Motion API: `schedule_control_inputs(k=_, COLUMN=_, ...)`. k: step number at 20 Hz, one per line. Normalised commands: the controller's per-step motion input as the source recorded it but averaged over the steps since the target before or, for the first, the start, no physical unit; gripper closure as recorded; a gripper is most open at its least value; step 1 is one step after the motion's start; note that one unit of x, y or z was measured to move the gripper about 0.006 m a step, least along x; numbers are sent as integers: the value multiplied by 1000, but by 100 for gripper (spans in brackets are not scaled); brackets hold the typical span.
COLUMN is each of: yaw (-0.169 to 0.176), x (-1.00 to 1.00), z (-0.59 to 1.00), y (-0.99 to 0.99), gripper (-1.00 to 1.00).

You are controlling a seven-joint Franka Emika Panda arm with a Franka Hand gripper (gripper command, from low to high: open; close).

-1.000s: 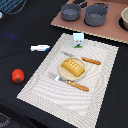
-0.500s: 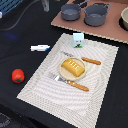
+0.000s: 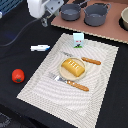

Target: Interact with the objects in diverse but meaningful ways.

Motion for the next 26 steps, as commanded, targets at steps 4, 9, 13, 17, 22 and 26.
schedule_control_inputs(k=4, yaw=91, x=-159, z=-545, y=-320, gripper=-100)
schedule_control_inputs(k=9, yaw=96, x=-255, z=-350, y=-247, gripper=-100)
schedule_control_inputs(k=13, yaw=78, x=-339, z=-388, y=-195, gripper=-100)
schedule_control_inputs(k=17, yaw=45, x=-262, z=-198, y=-8, gripper=-100)
schedule_control_inputs(k=22, yaw=30, x=-361, z=-321, y=7, gripper=-100)
schedule_control_inputs(k=26, yaw=31, x=-378, z=-249, y=89, gripper=-100)
